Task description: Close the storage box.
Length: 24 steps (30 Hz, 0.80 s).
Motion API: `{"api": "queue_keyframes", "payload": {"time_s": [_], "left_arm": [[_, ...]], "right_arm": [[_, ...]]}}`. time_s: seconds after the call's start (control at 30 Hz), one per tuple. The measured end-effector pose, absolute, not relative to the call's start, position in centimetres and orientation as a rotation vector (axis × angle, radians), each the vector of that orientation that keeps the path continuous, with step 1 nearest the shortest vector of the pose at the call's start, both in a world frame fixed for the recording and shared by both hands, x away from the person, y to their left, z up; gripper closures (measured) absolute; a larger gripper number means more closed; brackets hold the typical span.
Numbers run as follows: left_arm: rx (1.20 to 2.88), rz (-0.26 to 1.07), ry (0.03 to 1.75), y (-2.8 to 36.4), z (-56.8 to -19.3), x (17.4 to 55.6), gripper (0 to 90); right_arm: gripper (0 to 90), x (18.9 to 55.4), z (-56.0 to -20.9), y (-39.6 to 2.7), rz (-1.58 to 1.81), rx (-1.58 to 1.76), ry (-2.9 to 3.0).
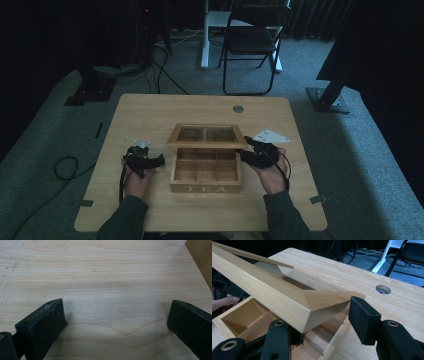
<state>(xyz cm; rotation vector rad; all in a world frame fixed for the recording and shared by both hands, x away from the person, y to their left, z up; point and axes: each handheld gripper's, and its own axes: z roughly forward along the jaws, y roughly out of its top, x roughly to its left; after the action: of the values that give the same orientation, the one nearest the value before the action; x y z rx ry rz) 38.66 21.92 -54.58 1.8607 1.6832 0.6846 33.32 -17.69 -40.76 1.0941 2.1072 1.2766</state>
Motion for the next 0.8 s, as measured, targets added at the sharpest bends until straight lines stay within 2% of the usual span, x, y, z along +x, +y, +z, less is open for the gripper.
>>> {"api": "queue_keyframes", "payload": {"time_s": [0.8], "left_arm": [[1.856,0.684,1.685,21.9,-54.6,38.66,1.7]], "right_arm": [[48.9,32.55,-41.7,-17.87,1.274,1.099,2.129]]}}
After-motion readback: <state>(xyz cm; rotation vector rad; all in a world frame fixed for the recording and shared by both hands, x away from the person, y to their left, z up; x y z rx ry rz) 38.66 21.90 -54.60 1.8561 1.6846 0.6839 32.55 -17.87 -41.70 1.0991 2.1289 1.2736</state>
